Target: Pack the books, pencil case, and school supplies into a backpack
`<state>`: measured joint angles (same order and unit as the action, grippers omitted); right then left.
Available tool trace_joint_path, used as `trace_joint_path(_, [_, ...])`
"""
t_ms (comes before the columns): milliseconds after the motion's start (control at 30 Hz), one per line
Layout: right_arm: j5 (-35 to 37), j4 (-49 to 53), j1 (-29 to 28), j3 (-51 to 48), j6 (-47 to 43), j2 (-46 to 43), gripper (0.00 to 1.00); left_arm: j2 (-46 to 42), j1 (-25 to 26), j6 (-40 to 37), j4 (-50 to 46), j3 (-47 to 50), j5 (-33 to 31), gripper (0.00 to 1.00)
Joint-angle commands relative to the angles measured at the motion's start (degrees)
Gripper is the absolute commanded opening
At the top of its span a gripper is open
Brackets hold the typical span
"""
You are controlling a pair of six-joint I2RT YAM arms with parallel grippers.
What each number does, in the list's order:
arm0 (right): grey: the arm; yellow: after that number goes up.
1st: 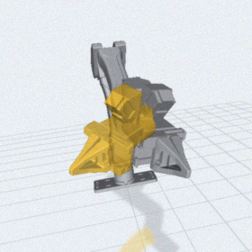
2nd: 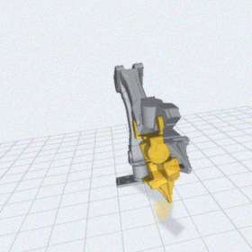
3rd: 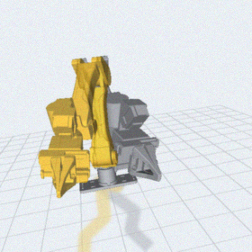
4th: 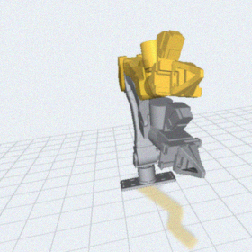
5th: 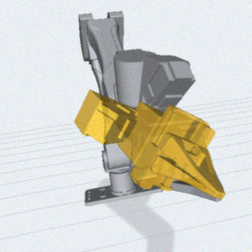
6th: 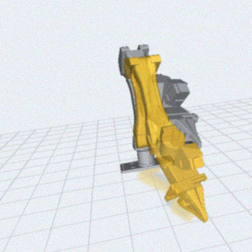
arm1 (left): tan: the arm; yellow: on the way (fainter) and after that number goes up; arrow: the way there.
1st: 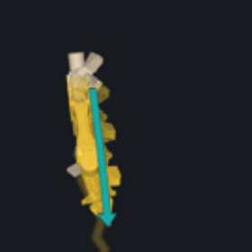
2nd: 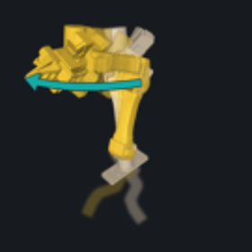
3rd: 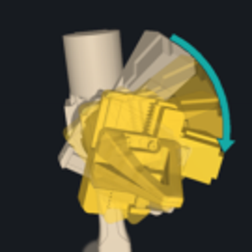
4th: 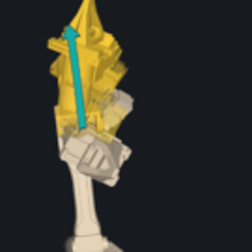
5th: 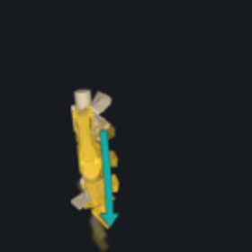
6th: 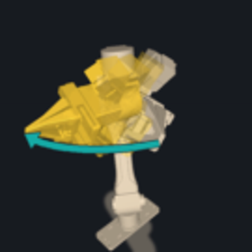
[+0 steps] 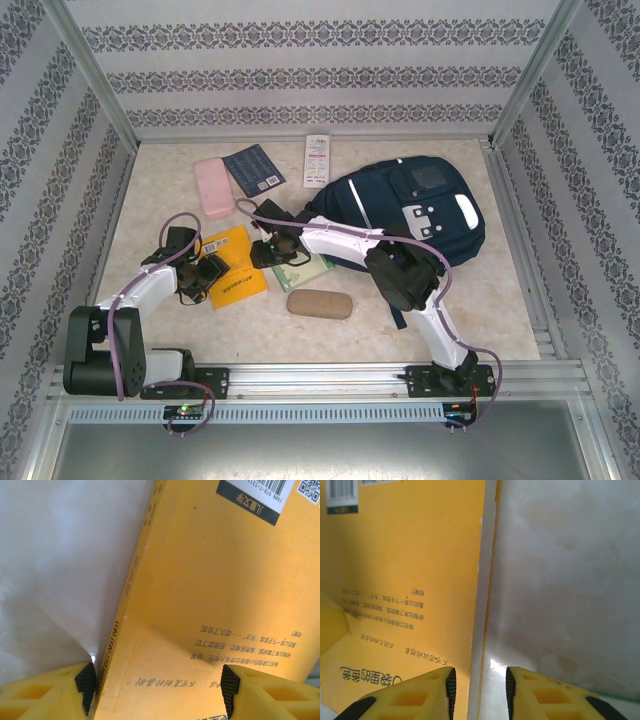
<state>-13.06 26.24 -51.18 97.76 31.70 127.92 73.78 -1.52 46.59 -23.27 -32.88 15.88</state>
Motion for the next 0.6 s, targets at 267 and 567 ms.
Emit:
trace_joint_path(267, [-6.1,-1.3,-1.7,3.8,2.4,6.0,0.32,2.1,-0.3,-2.0,1.5,0.5,1.3,0.66])
trace_joint_path(567, [-6.0,0.6,-1.8,3.8,2.0,6.0,0.34,2.0,-0.3,-1.7,4.4,0.9,5.1,0.65])
